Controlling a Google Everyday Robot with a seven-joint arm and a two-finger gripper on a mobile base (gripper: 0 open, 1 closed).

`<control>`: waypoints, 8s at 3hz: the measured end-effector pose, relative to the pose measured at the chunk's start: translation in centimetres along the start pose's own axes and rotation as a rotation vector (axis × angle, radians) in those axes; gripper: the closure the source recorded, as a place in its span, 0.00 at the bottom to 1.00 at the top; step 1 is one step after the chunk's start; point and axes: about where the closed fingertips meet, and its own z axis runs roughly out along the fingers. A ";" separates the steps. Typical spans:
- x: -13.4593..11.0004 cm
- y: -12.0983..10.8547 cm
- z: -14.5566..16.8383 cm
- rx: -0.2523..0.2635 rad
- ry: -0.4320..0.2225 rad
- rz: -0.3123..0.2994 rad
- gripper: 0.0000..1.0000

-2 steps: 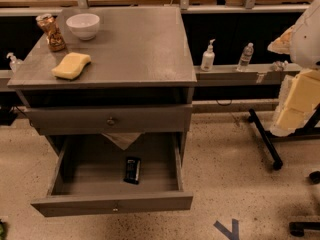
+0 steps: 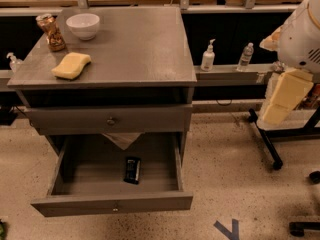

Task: Pick rxbar blueberry from middle drawer and place on counter

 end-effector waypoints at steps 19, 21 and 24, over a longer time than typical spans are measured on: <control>-19.6 7.5 58.8 -0.207 -0.681 -0.009 0.00; -19.7 8.5 61.2 -0.201 -0.666 -0.027 0.00; -21.5 10.4 67.8 -0.200 -0.563 -0.180 0.00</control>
Offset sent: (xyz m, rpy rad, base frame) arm 0.0236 0.0162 -0.0393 0.0558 -0.0110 -0.0155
